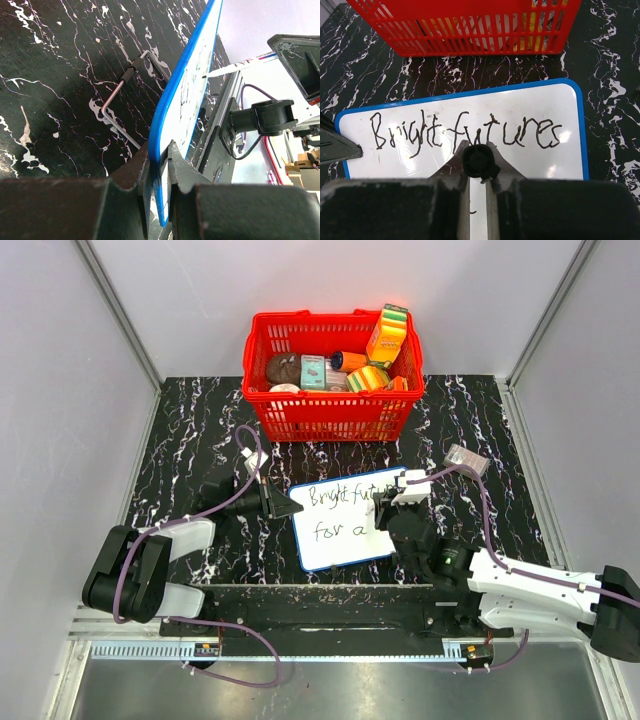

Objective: Write a sentence on the whiteboard

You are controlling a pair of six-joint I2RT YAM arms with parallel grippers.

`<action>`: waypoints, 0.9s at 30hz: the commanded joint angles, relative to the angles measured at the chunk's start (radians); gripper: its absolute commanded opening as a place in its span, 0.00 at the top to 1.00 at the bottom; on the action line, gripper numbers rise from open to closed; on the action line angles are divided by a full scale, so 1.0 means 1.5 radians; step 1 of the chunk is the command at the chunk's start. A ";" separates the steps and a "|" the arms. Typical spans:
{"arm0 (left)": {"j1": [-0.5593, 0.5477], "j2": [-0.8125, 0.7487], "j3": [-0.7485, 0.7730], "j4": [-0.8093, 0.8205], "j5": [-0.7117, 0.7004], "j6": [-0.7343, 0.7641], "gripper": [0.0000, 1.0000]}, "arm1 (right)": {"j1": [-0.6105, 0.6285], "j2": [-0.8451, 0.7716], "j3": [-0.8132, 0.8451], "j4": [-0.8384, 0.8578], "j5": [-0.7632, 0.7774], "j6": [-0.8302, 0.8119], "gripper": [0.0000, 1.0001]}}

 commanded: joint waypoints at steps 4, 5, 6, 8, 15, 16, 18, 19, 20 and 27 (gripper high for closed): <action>0.001 0.018 0.003 -0.024 -0.078 0.073 1.00 | -0.006 0.003 -0.007 0.025 -0.015 0.017 1.00; 0.002 0.017 0.003 -0.024 -0.078 0.074 1.00 | -0.007 0.001 -0.009 0.023 -0.017 0.020 1.00; 0.002 0.018 0.004 -0.024 -0.078 0.073 1.00 | -0.007 -0.004 -0.013 0.017 -0.019 0.028 1.00; 0.002 0.018 0.003 -0.024 -0.078 0.074 1.00 | -0.006 -0.010 -0.022 0.012 -0.024 0.034 1.00; 0.002 0.020 0.004 -0.024 -0.078 0.073 1.00 | -0.007 -0.033 -0.043 -0.020 -0.038 0.064 1.00; 0.002 0.019 0.004 -0.024 -0.078 0.074 1.00 | -0.007 -0.034 -0.046 -0.022 -0.039 0.067 1.00; 0.002 0.020 0.004 -0.024 -0.078 0.073 1.00 | -0.007 -0.037 -0.048 -0.030 -0.043 0.075 1.00; 0.002 0.020 0.003 -0.024 -0.078 0.073 1.00 | -0.007 -0.038 -0.051 -0.032 -0.043 0.077 1.00; 0.002 0.019 0.004 -0.024 -0.078 0.074 1.00 | -0.007 -0.039 -0.051 -0.036 -0.045 0.080 1.00; 0.002 0.021 0.005 -0.024 -0.078 0.074 1.00 | -0.007 -0.058 -0.063 -0.058 -0.052 0.094 1.00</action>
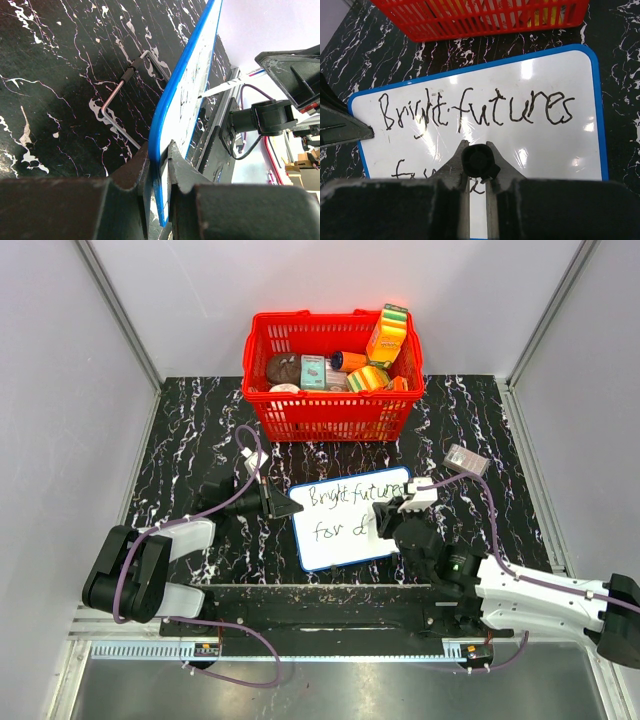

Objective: Write a sentence on the whiteboard

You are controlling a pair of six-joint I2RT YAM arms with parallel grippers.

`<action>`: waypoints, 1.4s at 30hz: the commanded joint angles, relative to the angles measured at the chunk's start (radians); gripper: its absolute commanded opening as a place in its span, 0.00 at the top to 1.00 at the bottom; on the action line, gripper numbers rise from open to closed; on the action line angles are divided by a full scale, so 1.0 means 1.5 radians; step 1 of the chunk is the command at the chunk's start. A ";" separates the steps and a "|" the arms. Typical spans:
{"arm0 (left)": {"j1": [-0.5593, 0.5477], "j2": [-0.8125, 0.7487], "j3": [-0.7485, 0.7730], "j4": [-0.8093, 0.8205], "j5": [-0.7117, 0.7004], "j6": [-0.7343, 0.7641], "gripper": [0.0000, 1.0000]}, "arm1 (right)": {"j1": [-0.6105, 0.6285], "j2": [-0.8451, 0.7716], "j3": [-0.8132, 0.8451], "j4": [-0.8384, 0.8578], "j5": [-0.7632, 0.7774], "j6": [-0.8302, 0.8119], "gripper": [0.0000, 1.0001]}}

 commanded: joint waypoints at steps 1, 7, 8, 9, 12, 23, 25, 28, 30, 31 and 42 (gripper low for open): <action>0.002 0.021 0.005 -0.023 -0.077 0.074 1.00 | -0.006 -0.011 -0.015 -0.045 -0.003 0.015 1.00; 0.002 0.021 0.004 -0.023 -0.076 0.073 1.00 | -0.006 -0.026 -0.025 -0.049 -0.009 0.028 1.00; 0.002 0.022 0.005 -0.023 -0.075 0.073 1.00 | -0.006 -0.026 -0.027 -0.050 -0.009 0.030 1.00; 0.002 0.022 0.005 -0.023 -0.076 0.073 1.00 | -0.006 -0.026 -0.026 -0.069 -0.011 0.030 1.00; 0.002 0.022 0.005 -0.023 -0.075 0.073 1.00 | -0.006 -0.025 -0.027 -0.074 -0.014 0.032 1.00; 0.002 0.022 0.004 -0.023 -0.076 0.074 1.00 | -0.006 -0.044 -0.027 -0.095 0.005 0.032 1.00; 0.002 0.022 0.004 -0.023 -0.076 0.074 1.00 | -0.006 -0.054 -0.024 -0.096 0.013 0.025 1.00; 0.002 0.022 0.005 -0.023 -0.075 0.074 1.00 | -0.006 -0.066 -0.016 -0.094 0.022 0.015 1.00; 0.002 0.022 0.005 -0.023 -0.076 0.073 1.00 | -0.006 -0.078 -0.007 -0.089 0.026 0.002 1.00; 0.002 0.021 0.005 -0.023 -0.076 0.073 1.00 | -0.006 -0.083 -0.004 -0.087 0.026 -0.002 1.00; 0.002 0.020 0.005 -0.023 -0.075 0.074 1.00 | -0.005 -0.068 0.056 -0.027 0.063 -0.091 1.00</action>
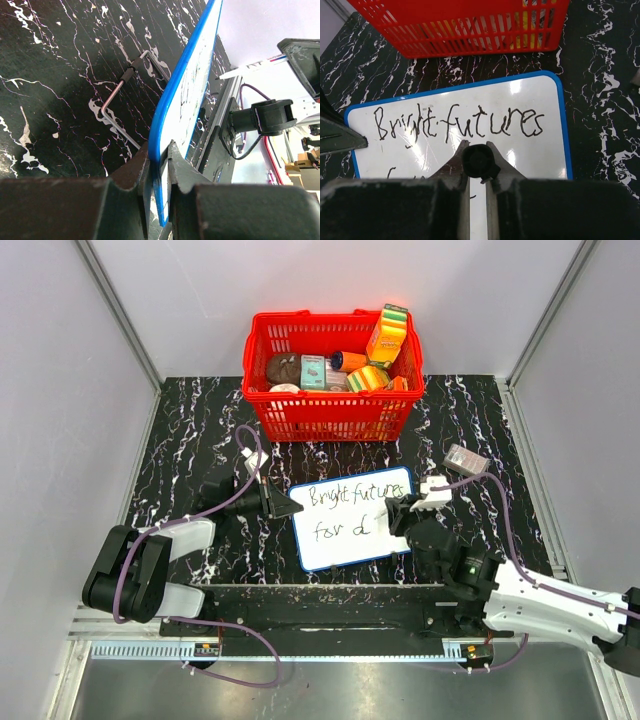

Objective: Write a sentence on the whiteboard

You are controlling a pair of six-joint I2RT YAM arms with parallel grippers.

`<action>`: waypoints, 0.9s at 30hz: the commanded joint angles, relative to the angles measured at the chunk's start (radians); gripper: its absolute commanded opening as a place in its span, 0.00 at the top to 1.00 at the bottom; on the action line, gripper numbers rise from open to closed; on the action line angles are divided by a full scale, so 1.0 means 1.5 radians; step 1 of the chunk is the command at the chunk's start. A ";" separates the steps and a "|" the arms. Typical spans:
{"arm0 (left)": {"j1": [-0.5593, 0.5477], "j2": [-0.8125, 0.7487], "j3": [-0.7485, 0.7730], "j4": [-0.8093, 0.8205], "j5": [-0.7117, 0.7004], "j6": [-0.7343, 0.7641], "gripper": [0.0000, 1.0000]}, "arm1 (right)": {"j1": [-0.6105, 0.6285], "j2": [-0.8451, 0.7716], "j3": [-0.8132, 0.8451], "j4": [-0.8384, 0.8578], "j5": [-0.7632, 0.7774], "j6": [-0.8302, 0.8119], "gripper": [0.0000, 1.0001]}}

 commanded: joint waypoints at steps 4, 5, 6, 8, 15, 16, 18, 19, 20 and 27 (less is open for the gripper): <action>0.002 0.020 0.004 -0.024 -0.077 0.074 1.00 | -0.006 0.078 0.075 0.047 0.047 -0.053 1.00; 0.002 0.020 0.004 -0.024 -0.077 0.074 1.00 | -0.009 0.091 0.079 0.051 0.046 -0.052 1.00; 0.002 0.020 0.003 -0.024 -0.076 0.074 1.00 | -0.009 0.096 0.081 0.053 0.047 -0.053 1.00; 0.002 0.020 0.004 -0.024 -0.077 0.074 1.00 | -0.014 0.107 0.083 0.063 0.045 -0.056 1.00; 0.002 0.020 0.004 -0.023 -0.076 0.074 1.00 | -0.028 0.126 0.083 0.073 0.042 -0.057 1.00; 0.002 0.020 0.004 -0.023 -0.076 0.074 1.00 | -0.030 0.125 0.082 0.075 0.043 -0.057 1.00; 0.002 0.020 0.004 -0.023 -0.076 0.074 1.00 | -0.033 0.123 0.077 0.078 0.041 -0.053 1.00; 0.002 0.020 0.004 -0.023 -0.075 0.074 1.00 | -0.035 0.123 0.077 0.079 0.040 -0.053 1.00; 0.001 0.020 0.004 -0.023 -0.076 0.074 1.00 | -0.035 0.122 0.073 0.079 0.038 -0.052 1.00; 0.002 0.020 0.004 -0.023 -0.076 0.074 1.00 | -0.035 0.110 0.050 0.061 0.021 -0.028 1.00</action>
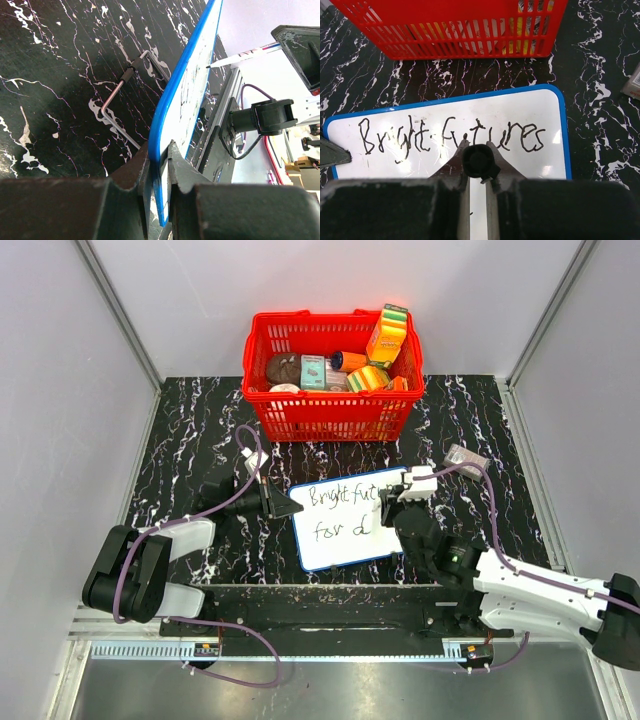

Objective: Write a sentence on the whiteboard

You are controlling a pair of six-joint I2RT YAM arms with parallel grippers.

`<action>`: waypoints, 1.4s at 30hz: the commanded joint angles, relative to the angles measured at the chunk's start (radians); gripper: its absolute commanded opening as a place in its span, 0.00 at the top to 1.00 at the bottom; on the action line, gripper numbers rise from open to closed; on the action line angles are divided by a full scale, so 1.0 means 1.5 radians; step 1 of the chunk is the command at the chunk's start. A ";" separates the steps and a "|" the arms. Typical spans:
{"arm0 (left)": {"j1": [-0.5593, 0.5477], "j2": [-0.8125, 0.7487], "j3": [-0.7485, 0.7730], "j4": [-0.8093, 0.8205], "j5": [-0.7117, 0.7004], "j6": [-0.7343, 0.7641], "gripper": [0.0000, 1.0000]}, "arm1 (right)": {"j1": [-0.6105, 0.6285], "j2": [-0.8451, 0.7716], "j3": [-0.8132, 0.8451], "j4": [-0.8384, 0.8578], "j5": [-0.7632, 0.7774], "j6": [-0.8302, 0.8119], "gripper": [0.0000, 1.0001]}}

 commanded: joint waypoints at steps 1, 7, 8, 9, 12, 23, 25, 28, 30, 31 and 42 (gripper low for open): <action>0.002 0.020 0.003 -0.023 -0.076 0.074 1.00 | -0.005 -0.017 -0.009 0.003 0.009 0.024 1.00; 0.002 0.020 0.004 -0.023 -0.076 0.073 1.00 | -0.005 -0.029 -0.023 -0.031 0.000 0.054 1.00; 0.002 0.020 0.003 -0.023 -0.076 0.074 1.00 | -0.005 -0.031 -0.026 -0.033 -0.004 0.060 1.00; 0.002 0.020 0.004 -0.024 -0.076 0.074 1.00 | -0.005 -0.033 -0.029 -0.033 -0.006 0.063 1.00; 0.002 0.020 0.004 -0.023 -0.076 0.073 1.00 | -0.004 -0.036 -0.037 -0.056 -0.014 0.073 1.00; 0.002 0.021 0.004 -0.023 -0.076 0.073 1.00 | -0.004 -0.060 -0.066 -0.097 -0.035 0.116 1.00; 0.002 0.021 0.004 -0.023 -0.077 0.073 1.00 | -0.005 -0.066 -0.068 -0.100 -0.039 0.119 1.00; 0.002 0.021 0.003 -0.023 -0.077 0.073 1.00 | -0.005 -0.071 -0.071 -0.104 -0.041 0.122 1.00; 0.002 0.021 0.004 -0.022 -0.076 0.073 1.00 | -0.005 -0.072 -0.071 -0.108 -0.044 0.122 1.00; 0.002 0.021 0.004 -0.023 -0.076 0.073 1.00 | -0.005 -0.073 -0.071 -0.112 -0.044 0.125 1.00; 0.002 0.021 0.004 -0.022 -0.076 0.074 1.00 | -0.005 -0.092 -0.072 -0.135 -0.034 0.124 1.00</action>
